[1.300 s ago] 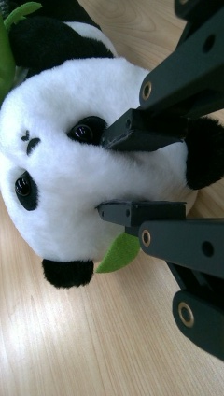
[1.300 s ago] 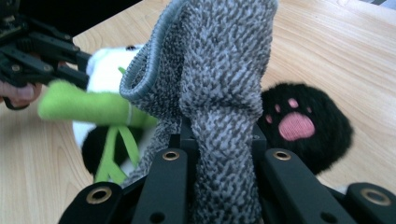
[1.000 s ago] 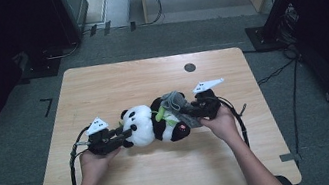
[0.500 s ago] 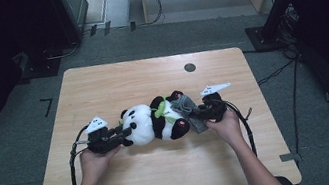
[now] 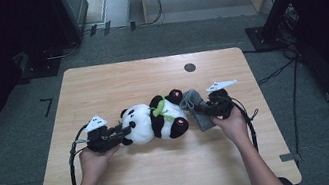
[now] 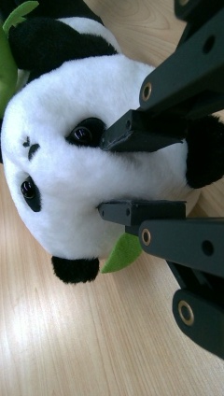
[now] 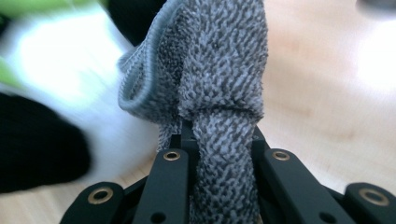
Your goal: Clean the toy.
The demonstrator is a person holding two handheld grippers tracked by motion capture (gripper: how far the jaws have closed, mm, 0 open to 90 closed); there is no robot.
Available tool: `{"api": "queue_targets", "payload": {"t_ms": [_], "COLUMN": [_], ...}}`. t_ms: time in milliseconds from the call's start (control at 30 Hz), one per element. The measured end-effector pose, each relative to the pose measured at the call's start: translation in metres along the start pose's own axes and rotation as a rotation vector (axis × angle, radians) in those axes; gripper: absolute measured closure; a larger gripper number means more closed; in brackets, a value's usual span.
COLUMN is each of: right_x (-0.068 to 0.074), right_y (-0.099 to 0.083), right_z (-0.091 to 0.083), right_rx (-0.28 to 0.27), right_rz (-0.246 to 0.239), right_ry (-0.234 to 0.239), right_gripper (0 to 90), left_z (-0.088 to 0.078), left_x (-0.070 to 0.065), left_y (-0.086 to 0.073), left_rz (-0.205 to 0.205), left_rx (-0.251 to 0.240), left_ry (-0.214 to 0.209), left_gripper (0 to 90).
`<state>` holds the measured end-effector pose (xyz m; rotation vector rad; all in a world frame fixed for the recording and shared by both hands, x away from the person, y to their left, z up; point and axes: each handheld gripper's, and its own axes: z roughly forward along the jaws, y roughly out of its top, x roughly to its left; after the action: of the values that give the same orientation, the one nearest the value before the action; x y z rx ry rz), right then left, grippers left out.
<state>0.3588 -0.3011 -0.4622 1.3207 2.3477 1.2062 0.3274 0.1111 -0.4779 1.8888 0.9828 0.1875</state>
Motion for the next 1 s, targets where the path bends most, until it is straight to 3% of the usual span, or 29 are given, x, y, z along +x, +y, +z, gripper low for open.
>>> {"api": "queue_targets", "payload": {"t_ms": [133,267,400,467,567,733,833,967,1000], "right_x": [0.016,0.037,0.056,0.06,0.055,0.042,0.035,0.026,0.025], "right_y": [0.019,0.038,0.058,0.065,0.066,0.065,0.066,0.065,0.065], "right_z": [-0.017,-0.022,-0.013,0.0,0.018,0.03,0.034,0.04,0.041], "right_rx": [-0.077,-0.128,-0.132,-0.104,-0.05,-0.045,-0.05,-0.063,-0.066], "right_rz": [-0.054,-0.109,-0.159,-0.187,-0.175,-0.146,-0.13,-0.093,-0.087], "right_ry": [0.011,0.051,0.094,0.096,0.093,0.109,0.118,0.136,0.141], "right_gripper": [79.0,79.0,79.0,79.0,79.0,79.1,79.2,79.2,79.2], "left_z": [0.0,0.0,-0.001,-0.001,-0.001,-0.004,-0.005,-0.004,-0.002], "left_x": [-0.001,-0.002,-0.002,-0.002,-0.001,0.003,0.004,0.006,0.007], "left_y": [0.0,0.0,0.0,-0.001,-0.002,0.0,0.003,0.004,0.006], "left_rz": [0.002,0.001,0.014,0.019,0.034,0.041,0.036,0.056,0.068], "left_rx": [0.0,-0.002,-0.005,-0.014,-0.039,-0.087,-0.059,-0.029,-0.017], "left_ry": [0.003,0.003,0.001,0.001,-0.009,-0.029,-0.085,-0.098,-0.079], "left_gripper": [67.9,67.8,67.6,67.2,64.1,45.9,35.0,27.3,26.2]}}
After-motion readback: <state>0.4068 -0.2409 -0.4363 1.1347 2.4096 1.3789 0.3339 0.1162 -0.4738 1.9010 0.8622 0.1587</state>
